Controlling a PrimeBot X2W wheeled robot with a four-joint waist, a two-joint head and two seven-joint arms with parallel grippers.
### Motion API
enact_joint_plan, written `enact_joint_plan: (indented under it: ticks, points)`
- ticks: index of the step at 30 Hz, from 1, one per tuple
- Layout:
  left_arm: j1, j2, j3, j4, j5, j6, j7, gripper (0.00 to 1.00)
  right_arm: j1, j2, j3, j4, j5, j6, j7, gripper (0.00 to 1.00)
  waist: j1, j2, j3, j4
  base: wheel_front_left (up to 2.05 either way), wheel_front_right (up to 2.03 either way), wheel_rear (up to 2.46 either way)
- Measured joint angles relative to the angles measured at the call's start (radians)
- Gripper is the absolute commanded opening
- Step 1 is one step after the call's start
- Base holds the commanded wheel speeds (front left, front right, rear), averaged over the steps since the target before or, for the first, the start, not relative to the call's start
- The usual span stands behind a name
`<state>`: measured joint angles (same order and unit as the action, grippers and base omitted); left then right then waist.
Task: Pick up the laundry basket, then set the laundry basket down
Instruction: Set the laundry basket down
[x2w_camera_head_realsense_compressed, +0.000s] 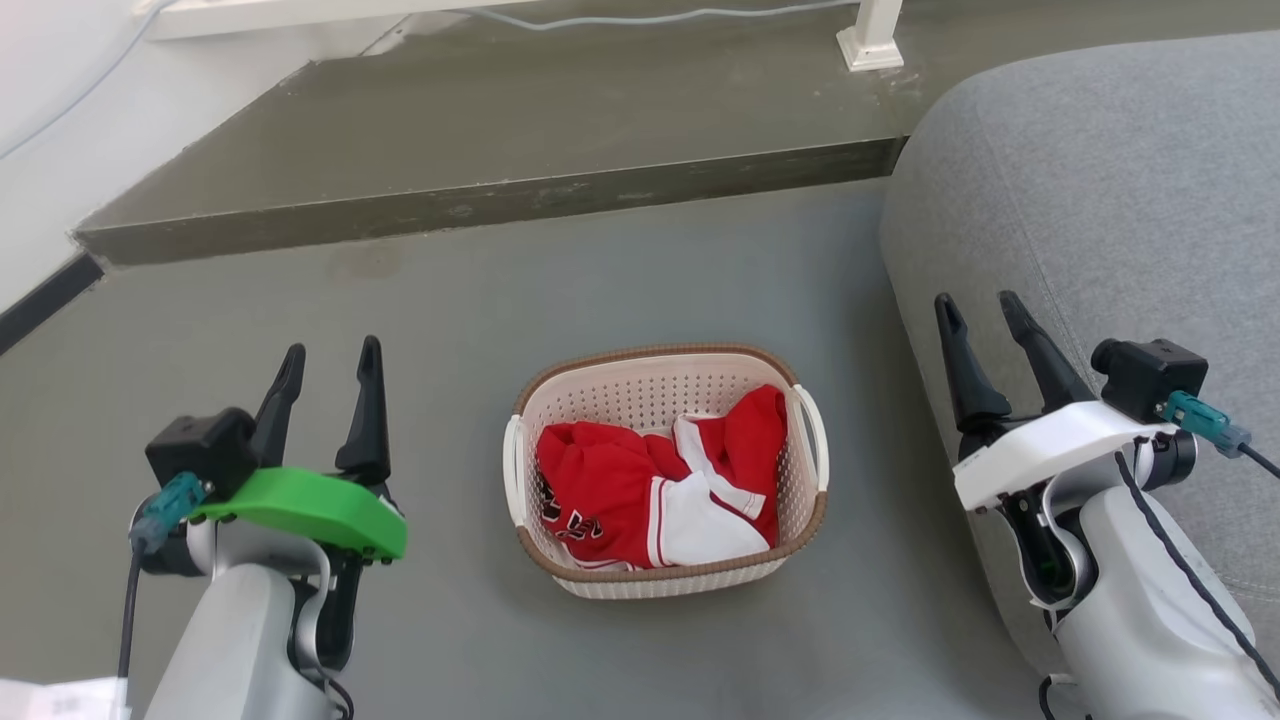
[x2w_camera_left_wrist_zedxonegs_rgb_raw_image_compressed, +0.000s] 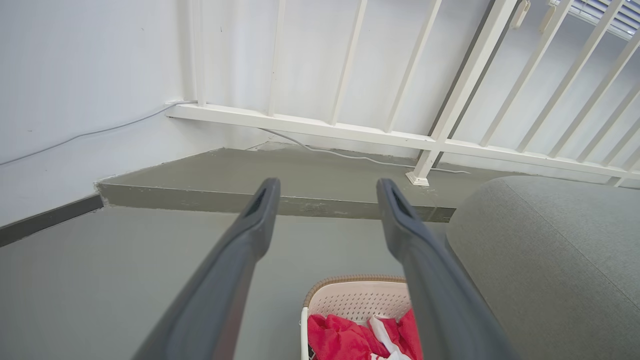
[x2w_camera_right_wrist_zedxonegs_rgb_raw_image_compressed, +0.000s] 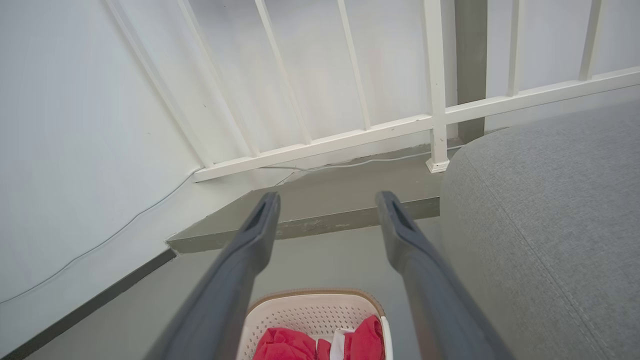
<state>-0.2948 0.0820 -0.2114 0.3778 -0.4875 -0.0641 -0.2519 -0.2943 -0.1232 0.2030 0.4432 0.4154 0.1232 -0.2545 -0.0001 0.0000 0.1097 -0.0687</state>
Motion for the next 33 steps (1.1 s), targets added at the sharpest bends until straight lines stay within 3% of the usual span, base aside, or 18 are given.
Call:
enact_joint_plan:
  ticks: [9, 33]
  points:
    - [0.055, -0.002, 0.017, -0.056, 0.078, 0.003, 0.0, 1.0, 0.039, 0.0, -0.006, -0.039, -0.039, 0.0, 0.0, 1.0, 0.0, 0.0, -0.013, 0.001, 0.0, 0.0, 0.0]
    - [0.134, -0.032, 0.064, -0.111, 0.097, 0.001, 0.0, 1.0, 0.082, 0.013, -0.021, -0.077, -0.065, 0.0, 0.0, 1.0, 0.0, 0.0, -0.024, 0.005, 0.0, 0.0, 0.0]
